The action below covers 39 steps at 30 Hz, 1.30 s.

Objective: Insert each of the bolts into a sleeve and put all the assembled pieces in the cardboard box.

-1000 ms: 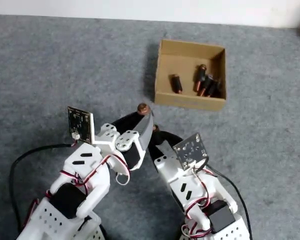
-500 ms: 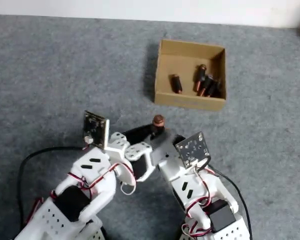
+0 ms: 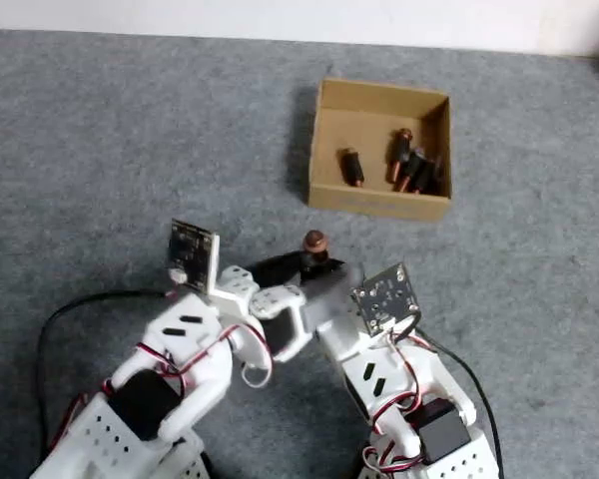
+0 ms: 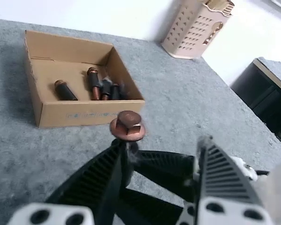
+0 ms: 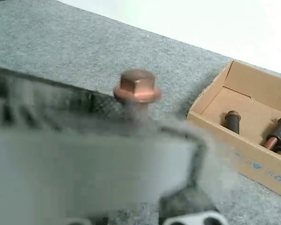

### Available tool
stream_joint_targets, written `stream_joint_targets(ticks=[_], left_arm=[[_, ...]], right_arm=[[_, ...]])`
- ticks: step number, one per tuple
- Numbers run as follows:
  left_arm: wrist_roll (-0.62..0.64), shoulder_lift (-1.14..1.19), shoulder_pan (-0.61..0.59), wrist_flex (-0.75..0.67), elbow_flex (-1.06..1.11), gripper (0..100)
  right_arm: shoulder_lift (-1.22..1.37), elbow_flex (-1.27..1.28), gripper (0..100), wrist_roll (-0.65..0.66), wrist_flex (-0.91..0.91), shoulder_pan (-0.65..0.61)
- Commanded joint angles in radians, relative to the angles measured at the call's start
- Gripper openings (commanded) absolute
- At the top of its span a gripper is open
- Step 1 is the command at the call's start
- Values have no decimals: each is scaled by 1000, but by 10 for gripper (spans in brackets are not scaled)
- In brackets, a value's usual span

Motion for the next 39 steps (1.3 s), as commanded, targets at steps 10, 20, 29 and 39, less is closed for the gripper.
stream_joint_targets(ticks=[10, 20, 29, 39], left_arm=[[63, -16, -96, -29, -36, 235], [126, -15, -197, -35, -35, 234], [184, -12, -403, -69, 13, 181], [178, -12, -478, -428, 208, 66]], right_arm=[[-12, -36, 5, 15, -36, 8], [-12, -36, 5, 15, -38, 33], [-8, -56, 5, 57, -33, 194], [639, -533, 5, 74, -41, 326]])
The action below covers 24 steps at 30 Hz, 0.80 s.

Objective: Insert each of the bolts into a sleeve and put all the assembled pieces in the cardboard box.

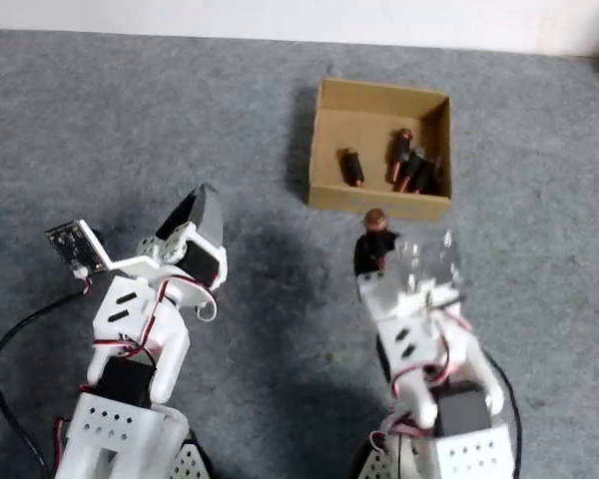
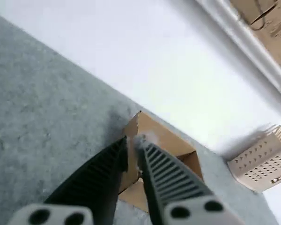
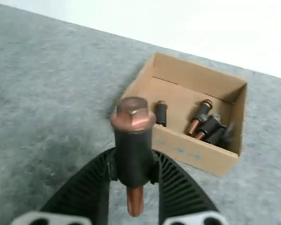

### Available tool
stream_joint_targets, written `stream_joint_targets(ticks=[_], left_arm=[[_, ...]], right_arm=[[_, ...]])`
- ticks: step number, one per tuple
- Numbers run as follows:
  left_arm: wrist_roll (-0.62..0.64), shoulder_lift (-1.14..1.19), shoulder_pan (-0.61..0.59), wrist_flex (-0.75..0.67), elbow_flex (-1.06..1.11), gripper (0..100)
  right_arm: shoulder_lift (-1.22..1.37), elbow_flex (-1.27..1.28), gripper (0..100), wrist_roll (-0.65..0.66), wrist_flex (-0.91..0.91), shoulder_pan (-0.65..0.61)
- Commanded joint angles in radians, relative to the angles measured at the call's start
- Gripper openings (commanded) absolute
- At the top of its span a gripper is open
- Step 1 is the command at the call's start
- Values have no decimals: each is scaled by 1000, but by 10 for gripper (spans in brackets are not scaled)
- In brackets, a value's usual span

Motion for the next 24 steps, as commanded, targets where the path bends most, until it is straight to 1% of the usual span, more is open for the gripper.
stream_joint_targets(ticks=[1, 5, 8, 16, 20, 24], left_arm=[[0, -2, -15, -46, -7, 69], [0, -2, -16, -46, -7, 67], [0, -2, -13, -46, -7, 67], [2, -2, -10, -46, -5, 67], [2, -2, -10, -46, -7, 67], [0, -2, 10, -46, -4, 68]], right_arm=[[395, -331, 5, 8, -51, 31], [837, -711, 5, 15, -50, 38], [1171, -1038, 5, 15, 36, 71], [2014, -1942, 5, 15, 458, 180], [2319, -2316, 5, 15, 667, 189], [2574, -2637, 5, 15, 806, 185]])
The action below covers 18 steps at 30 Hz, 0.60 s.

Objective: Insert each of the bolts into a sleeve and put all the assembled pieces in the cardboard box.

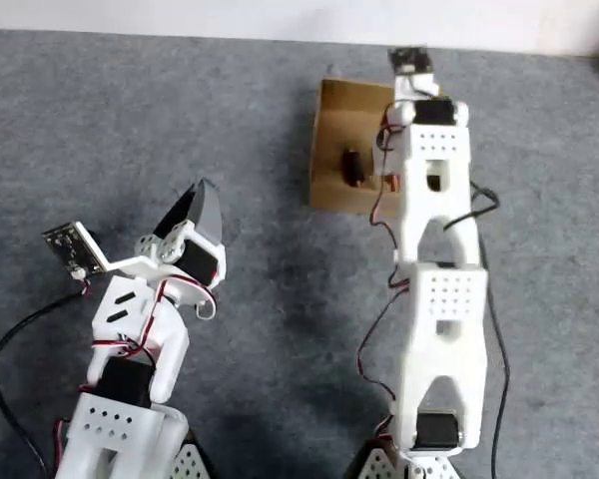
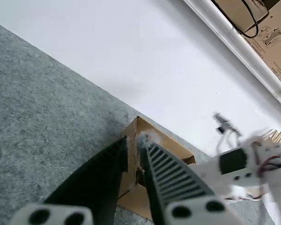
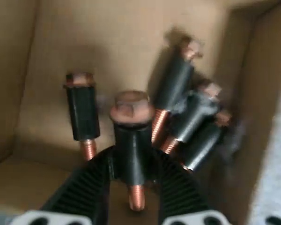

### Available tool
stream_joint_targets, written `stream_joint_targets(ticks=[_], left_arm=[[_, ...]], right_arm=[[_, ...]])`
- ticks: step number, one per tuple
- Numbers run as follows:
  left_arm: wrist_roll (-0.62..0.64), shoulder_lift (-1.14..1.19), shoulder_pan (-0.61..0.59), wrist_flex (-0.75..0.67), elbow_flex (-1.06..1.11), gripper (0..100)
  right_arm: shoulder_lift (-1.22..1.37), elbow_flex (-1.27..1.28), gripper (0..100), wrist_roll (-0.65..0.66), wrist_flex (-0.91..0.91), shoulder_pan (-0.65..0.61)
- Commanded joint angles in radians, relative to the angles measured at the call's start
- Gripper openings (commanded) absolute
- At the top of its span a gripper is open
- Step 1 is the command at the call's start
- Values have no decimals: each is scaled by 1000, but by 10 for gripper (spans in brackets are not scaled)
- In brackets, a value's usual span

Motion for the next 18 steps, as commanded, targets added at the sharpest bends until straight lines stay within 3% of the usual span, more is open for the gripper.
stream_joint_targets(ticks=[1, 7, 13, 18], left_arm=[[-2, -2, 24, -28, -4, 68], [-2, -2, 30, -28, -4, 67], [-2, -2, 30, -28, -4, 68], [-2, -2, 30, -28, -4, 69]], right_arm=[[171, -357, 5, 12, 110, 2], [426, -633, 5, 12, 217, -2], [415, -624, 16, 11, 191, 8], [334, -624, 242, 11, 220, 8]])
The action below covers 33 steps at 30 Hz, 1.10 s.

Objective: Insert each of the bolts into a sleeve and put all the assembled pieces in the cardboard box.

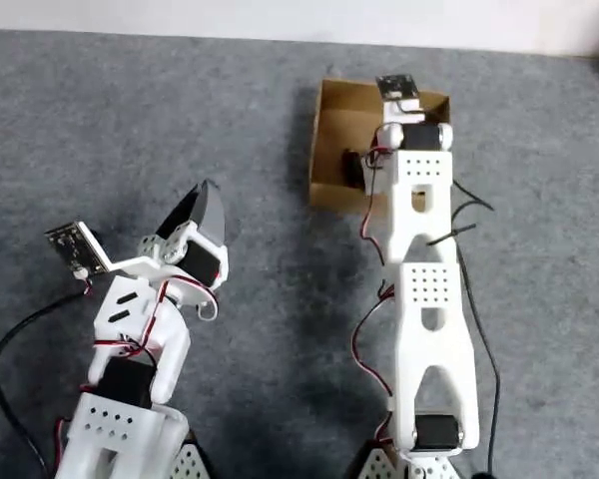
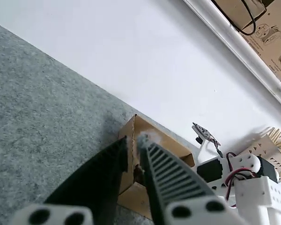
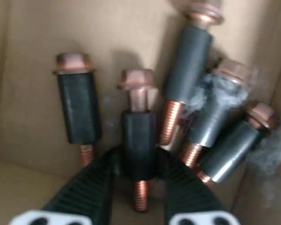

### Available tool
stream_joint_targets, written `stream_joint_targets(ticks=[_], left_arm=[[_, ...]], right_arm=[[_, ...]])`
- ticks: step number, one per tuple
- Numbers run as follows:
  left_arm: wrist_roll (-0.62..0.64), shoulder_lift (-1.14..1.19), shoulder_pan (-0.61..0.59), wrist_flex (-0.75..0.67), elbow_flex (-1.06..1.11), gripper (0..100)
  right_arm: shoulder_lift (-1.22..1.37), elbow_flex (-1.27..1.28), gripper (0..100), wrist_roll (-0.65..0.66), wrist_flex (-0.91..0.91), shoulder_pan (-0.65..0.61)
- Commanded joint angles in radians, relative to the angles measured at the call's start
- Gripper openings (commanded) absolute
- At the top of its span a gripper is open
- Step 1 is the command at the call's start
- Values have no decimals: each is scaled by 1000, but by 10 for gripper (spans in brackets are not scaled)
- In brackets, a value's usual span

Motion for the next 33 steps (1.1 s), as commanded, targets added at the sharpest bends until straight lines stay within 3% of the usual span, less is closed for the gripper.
stream_joint_targets(ticks=[1, 3, 9, 26, 33], left_arm=[[0, -2, 18, -28, -2, 69], [0, -2, 18, -28, -2, 69], [-5, -2, 18, -28, -2, 69], [-275, -2, 143, -29, 12, 69], [-448, 18, 226, -31, 31, 67]], right_arm=[[-85, -99, 289, 14, 38, 15], [-122, -99, 337, 14, 51, 15], [-268, -99, 338, 8, 67, 15], [-1066, -94, 338, -126, 73, -25], [-1474, 283, 338, -126, 71, -25]])
